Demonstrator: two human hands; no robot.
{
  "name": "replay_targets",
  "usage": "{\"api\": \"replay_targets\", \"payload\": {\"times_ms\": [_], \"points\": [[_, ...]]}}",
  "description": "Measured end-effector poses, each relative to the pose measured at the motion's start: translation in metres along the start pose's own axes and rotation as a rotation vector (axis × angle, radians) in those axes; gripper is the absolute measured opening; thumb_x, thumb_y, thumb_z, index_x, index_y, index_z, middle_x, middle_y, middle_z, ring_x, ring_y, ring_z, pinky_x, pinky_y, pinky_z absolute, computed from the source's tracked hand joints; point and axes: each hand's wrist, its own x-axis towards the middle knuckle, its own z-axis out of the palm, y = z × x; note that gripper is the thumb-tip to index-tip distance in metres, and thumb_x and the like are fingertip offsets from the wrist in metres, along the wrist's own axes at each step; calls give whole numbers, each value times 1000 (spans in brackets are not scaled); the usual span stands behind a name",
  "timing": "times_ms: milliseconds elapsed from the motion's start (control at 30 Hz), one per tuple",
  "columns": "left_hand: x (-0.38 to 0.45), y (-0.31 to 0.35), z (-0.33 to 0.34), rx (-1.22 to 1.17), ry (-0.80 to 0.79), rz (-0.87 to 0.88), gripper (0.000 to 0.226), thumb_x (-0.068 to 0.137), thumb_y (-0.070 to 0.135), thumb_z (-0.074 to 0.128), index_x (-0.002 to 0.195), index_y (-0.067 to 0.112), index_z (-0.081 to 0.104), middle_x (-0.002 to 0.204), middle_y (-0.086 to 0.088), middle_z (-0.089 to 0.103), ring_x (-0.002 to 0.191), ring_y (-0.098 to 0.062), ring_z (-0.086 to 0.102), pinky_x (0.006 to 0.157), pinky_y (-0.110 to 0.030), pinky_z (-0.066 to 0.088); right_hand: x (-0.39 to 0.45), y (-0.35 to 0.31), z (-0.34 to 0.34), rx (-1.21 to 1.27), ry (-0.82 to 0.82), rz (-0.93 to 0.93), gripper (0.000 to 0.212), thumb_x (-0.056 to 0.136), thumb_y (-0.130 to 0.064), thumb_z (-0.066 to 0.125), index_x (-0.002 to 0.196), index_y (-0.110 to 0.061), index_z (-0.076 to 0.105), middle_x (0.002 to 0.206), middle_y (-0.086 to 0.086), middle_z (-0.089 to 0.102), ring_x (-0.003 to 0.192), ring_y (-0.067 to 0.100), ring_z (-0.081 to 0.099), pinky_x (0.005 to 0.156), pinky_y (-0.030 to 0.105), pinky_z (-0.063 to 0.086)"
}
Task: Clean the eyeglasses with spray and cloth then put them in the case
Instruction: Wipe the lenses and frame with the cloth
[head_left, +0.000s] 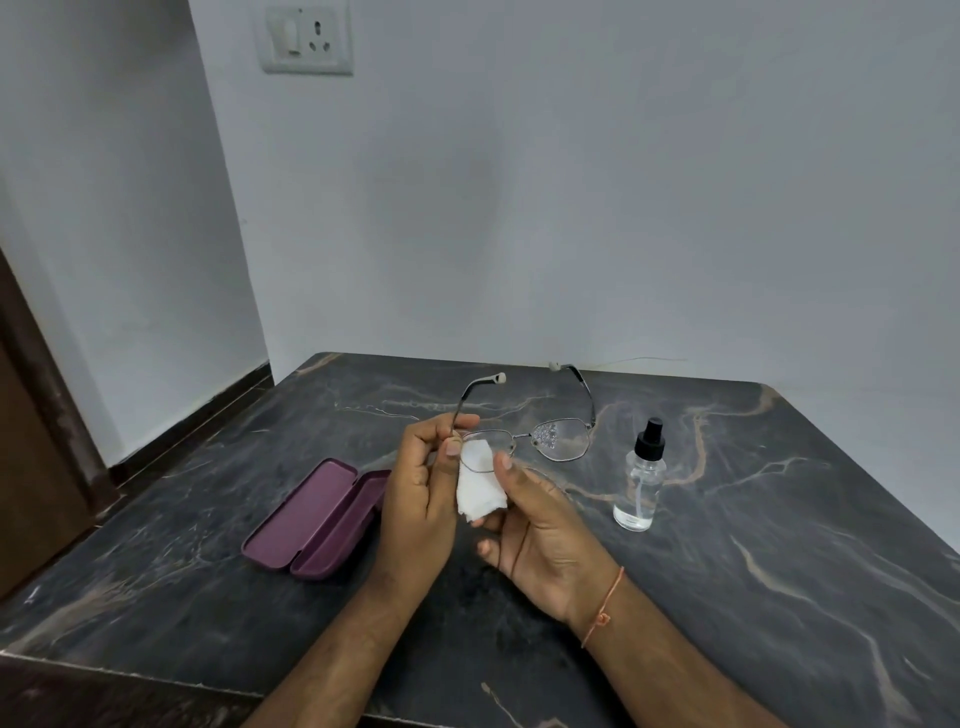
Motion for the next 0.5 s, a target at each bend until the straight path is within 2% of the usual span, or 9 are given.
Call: {"api": "replay_targets", "payload": {"times_ms": [133,233,333,500], "points": [[2,0,0,-19,20,15,18,114,12,52,126,17,64,131,5,73,126,-17,70,100,-22,56,0,-1,1,-15,134,-53,38,70,-43,96,101,-22,87,87,0,75,67,8,67,50,21,49],[2,-1,1,-27,4,11,19,113,15,54,128,19,66,133,6,74,128,-16,70,100,-23,57,-1,-3,-1,15,158,-92,25,84,-31,88,108,-27,87,94,0,78,70,7,67,54,21,49],[2,-1,0,-66,9,-19,20,113,15,55,128,16,68,132,3,75,125,-17,72,98,-22,57,-1,-4,-2,45,111,-83,32,88,-31,88,119,-26,84,102,2,79,72,9,67,55,23,51],[4,1,0,-118,39,-92,19,110,24,57,118,25,75,122,-3,79,110,-20,77,86,-25,61,-1,-2,-1,9,-2,-48,60,66,-47,104,117,-22,83,99,3,76,72,9,65,55,23,50]]}}
